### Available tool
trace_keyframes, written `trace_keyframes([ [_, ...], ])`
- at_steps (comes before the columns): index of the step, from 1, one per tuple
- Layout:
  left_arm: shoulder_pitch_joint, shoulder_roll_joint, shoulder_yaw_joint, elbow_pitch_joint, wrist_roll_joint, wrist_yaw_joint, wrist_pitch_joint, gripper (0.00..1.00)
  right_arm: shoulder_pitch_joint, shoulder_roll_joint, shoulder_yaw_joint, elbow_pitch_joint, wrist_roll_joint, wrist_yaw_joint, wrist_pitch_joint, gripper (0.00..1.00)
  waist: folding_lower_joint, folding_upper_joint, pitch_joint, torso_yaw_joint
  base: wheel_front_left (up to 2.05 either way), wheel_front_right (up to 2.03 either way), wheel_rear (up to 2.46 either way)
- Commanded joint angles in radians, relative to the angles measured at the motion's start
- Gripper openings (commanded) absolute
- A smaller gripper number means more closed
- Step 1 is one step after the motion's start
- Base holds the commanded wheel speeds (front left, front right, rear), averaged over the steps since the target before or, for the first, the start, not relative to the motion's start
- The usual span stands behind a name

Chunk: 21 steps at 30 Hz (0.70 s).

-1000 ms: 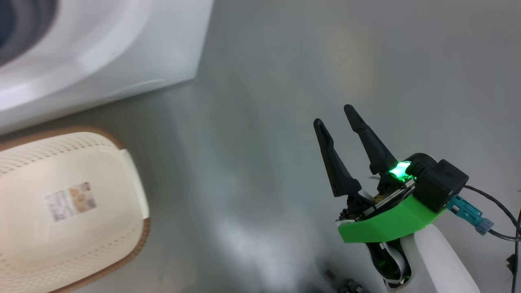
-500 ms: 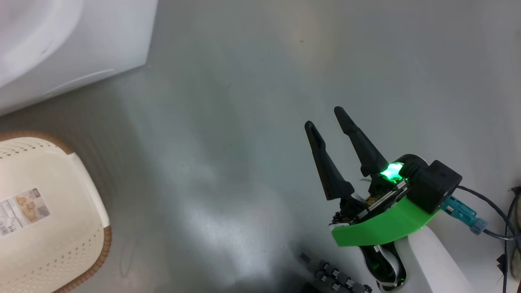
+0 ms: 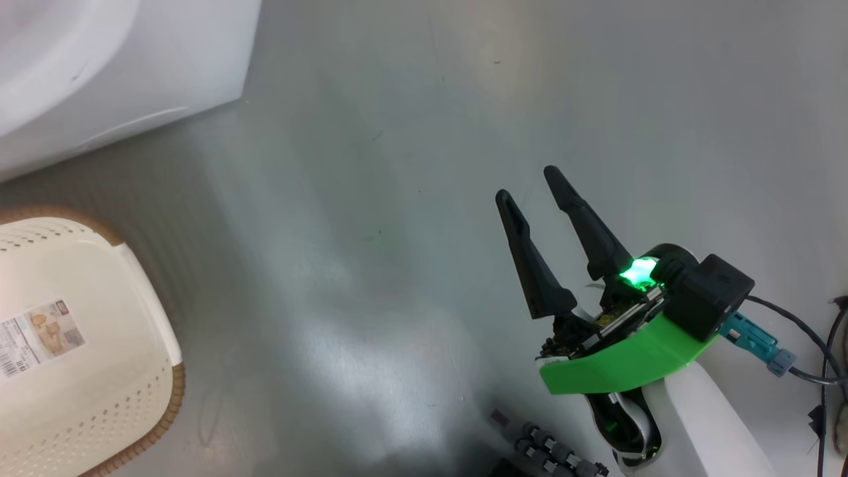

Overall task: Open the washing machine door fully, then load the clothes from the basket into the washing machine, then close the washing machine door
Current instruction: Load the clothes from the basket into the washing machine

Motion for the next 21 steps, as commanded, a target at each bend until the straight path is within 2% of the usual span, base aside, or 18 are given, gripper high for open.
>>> trace_keyframes([
  [1,-0.007,0.048,0.008,-0.018,0.005,-0.009,-0.002,1.00,0.010,0.000,0.017,-0.020,0.000,0.002,-0.009,1.00,-0.0001,0.0000,-0.001,0.002,0.00,0.00,0.00],
  [11,0.029,0.032,-0.027,0.013,0.014,-0.020,-0.036,1.00,0.013,0.000,0.006,-0.004,-0.012,0.002,-0.009,1.00,-0.0001,0.0000,-0.046,0.027,0.00,0.00,0.00],
  [16,0.108,0.008,-0.013,0.009,-0.014,-0.005,-0.077,1.00,0.023,0.000,-0.006,0.006,-0.022,0.002,-0.009,1.00,-0.0001,0.0000,-0.088,0.048,0.00,0.00,0.00],
  [21,0.246,-0.019,0.007,-0.058,-0.050,0.020,-0.125,1.00,0.042,0.000,-0.021,0.016,-0.034,0.002,-0.009,1.00,-0.0001,0.0000,-0.138,0.075,0.00,0.00,0.00],
])
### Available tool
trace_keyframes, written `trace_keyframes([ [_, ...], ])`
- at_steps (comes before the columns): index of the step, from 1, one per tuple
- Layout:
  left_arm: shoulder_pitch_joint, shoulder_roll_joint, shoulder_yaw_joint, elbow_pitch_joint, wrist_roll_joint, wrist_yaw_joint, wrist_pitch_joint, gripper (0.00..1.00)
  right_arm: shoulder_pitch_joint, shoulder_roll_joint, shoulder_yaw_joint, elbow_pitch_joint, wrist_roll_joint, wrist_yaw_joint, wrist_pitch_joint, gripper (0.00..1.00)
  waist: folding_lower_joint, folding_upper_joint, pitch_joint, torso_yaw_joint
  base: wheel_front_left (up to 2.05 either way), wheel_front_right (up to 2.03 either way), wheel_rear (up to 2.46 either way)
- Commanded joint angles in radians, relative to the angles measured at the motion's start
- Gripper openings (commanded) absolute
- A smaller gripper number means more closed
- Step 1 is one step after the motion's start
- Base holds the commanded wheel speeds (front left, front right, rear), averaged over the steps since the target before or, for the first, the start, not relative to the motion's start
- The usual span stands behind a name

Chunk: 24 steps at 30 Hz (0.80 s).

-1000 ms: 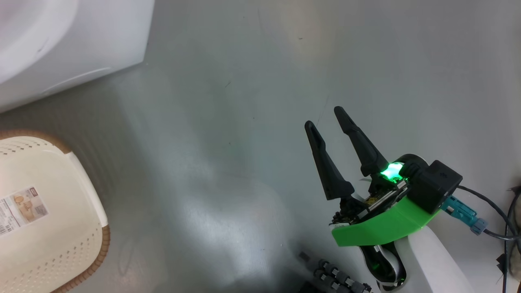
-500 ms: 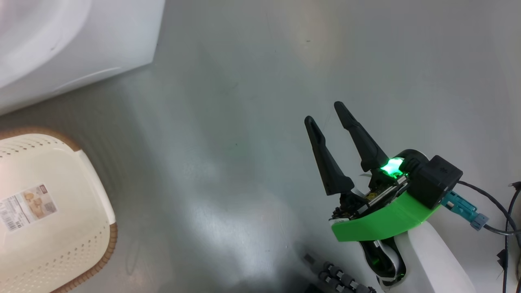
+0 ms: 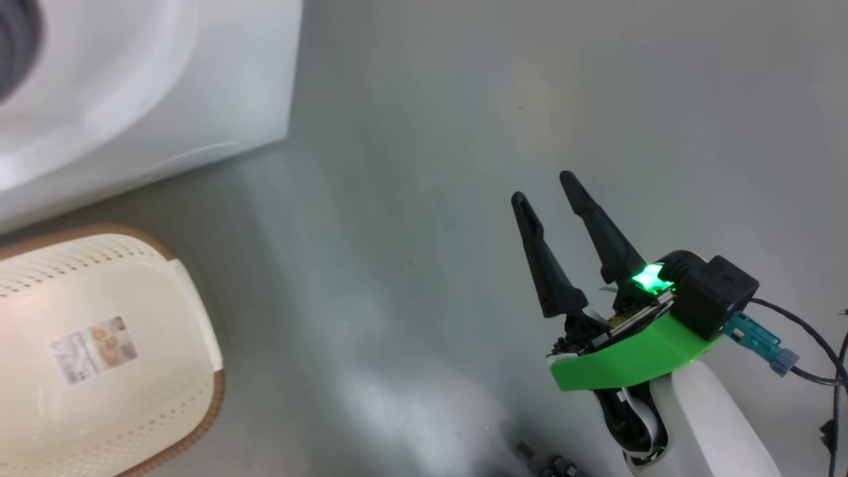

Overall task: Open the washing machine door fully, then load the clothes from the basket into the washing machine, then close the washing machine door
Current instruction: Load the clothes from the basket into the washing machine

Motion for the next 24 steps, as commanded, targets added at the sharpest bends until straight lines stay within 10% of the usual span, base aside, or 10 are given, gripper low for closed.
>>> trace_keyframes([
  [1,0.066,0.046,0.032,-0.063,-0.014,0.020,-0.022,1.00,0.043,0.000,0.008,-0.017,-0.018,0.002,-0.008,1.00,0.0000,-0.0001,-0.045,0.033,0.00,0.00,0.00],
  [24,0.991,-0.101,0.060,-0.873,-0.032,0.365,-0.105,1.00,0.157,0.000,-0.093,0.043,-0.157,0.002,-0.003,1.00,0.0000,-0.0001,-0.304,0.213,0.00,0.00,0.00],
])
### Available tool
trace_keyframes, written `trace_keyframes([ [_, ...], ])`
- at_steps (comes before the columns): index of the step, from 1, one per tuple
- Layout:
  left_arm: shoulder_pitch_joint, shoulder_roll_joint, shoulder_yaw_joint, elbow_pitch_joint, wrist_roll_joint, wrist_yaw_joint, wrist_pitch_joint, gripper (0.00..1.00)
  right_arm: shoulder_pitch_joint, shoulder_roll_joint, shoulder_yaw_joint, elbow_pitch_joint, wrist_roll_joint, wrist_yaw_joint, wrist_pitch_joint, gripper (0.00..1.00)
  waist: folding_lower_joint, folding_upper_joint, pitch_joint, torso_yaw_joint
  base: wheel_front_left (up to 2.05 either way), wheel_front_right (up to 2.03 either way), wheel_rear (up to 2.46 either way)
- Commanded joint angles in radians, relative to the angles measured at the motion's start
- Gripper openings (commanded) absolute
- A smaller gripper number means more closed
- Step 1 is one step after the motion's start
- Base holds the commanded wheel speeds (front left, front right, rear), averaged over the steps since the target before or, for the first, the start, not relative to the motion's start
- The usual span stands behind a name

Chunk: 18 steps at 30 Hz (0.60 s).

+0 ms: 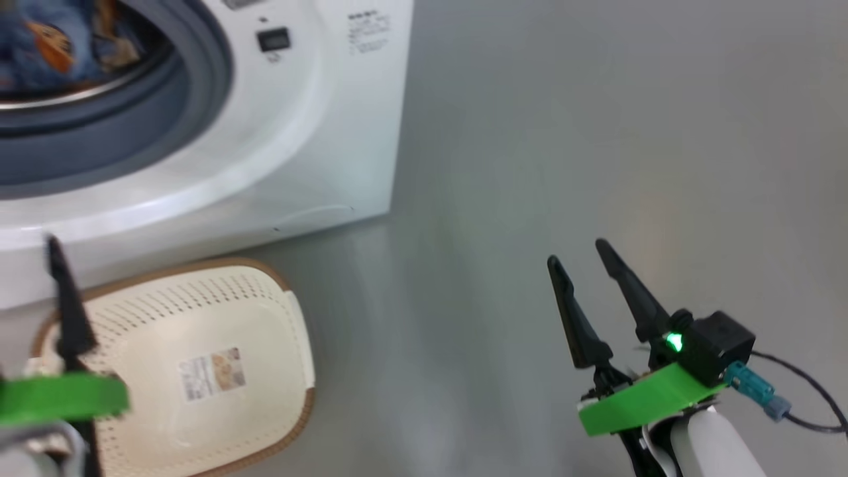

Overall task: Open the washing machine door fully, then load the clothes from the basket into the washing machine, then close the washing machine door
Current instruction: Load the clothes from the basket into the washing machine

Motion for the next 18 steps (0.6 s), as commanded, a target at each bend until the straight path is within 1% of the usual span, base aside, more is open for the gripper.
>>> trace_keyframes([
  [1,0.014,0.022,0.027,-0.039,0.014,0.013,-0.008,1.00,0.028,0.001,0.017,-0.019,-0.010,0.002,0.000,1.00,0.0000,0.0000,-0.070,0.057,0.00,0.00,0.00],
  [7,0.121,-0.029,-0.031,-0.079,0.024,0.037,-0.014,1.00,0.077,0.001,-0.004,-0.032,-0.031,0.002,0.034,1.00,0.0000,0.0000,-0.155,0.100,0.00,0.00,0.00],
  [14,0.211,-0.052,-0.079,-0.106,0.036,0.059,-0.009,1.00,0.146,-0.010,-0.027,-0.084,-0.049,0.002,0.087,1.00,0.0000,0.0000,-0.243,0.134,0.00,0.00,0.00],
  [18,0.253,-0.064,-0.100,-0.119,0.032,0.063,-0.007,1.00,0.184,-0.011,-0.035,-0.120,-0.054,0.002,0.114,1.00,0.0000,0.0000,-0.286,0.147,0.00,0.00,0.00],
])
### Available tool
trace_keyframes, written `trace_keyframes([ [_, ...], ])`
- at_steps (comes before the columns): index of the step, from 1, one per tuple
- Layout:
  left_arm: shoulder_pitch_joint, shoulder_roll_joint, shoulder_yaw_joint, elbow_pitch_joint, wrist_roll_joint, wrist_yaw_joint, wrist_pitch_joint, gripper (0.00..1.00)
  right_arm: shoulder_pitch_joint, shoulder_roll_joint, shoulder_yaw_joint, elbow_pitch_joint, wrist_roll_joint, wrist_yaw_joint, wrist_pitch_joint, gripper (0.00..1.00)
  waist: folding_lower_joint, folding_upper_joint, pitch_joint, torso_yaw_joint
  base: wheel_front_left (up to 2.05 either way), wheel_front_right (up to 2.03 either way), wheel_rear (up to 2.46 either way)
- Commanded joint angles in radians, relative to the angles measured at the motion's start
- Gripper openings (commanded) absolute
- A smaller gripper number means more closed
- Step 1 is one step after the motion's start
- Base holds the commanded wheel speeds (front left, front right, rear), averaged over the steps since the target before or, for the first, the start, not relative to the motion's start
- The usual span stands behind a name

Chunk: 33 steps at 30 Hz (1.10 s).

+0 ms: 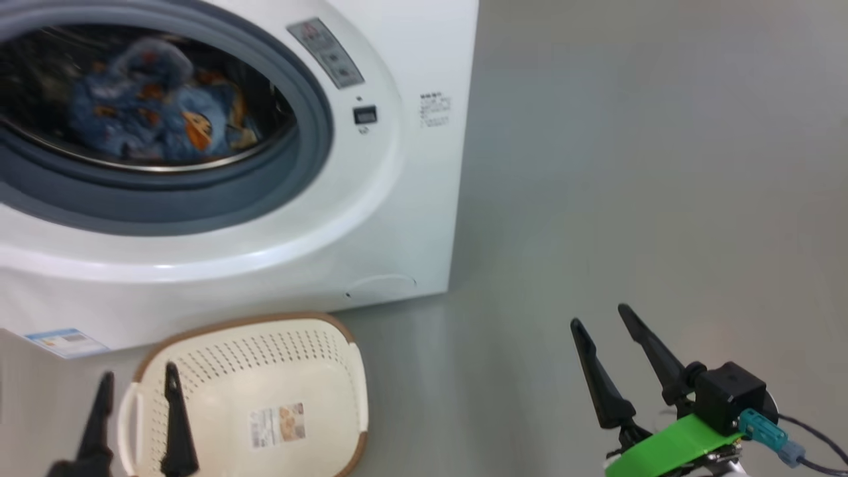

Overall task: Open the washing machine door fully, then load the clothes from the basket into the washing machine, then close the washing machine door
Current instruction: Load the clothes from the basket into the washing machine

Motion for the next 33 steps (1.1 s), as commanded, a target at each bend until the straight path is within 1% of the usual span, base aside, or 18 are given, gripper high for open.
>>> trace_keyframes([
  [1,-0.005,0.016,0.031,-0.027,0.000,0.011,0.002,1.00,0.012,-0.003,0.021,-0.038,-0.012,0.002,0.007,1.00,0.0000,0.0000,-0.063,0.036,0.00,0.00,0.00],
  [7,0.020,0.020,0.004,-0.026,0.000,0.001,0.014,1.00,0.070,-0.006,0.006,-0.078,-0.013,0.002,0.038,1.00,0.0000,0.0000,-0.116,0.049,0.00,0.00,0.00],
  [16,0.050,0.024,-0.011,-0.031,0.000,0.011,0.030,1.00,0.119,-0.004,0.000,-0.106,-0.011,0.002,0.060,1.00,0.0000,0.0000,-0.169,0.040,0.00,0.00,0.00],
  [33,0.048,0.029,-0.025,-0.030,0.004,0.017,0.041,1.00,0.133,0.001,-0.003,-0.117,-0.012,0.002,0.070,1.00,0.0000,0.0000,-0.188,0.050,0.00,0.00,0.00],
])
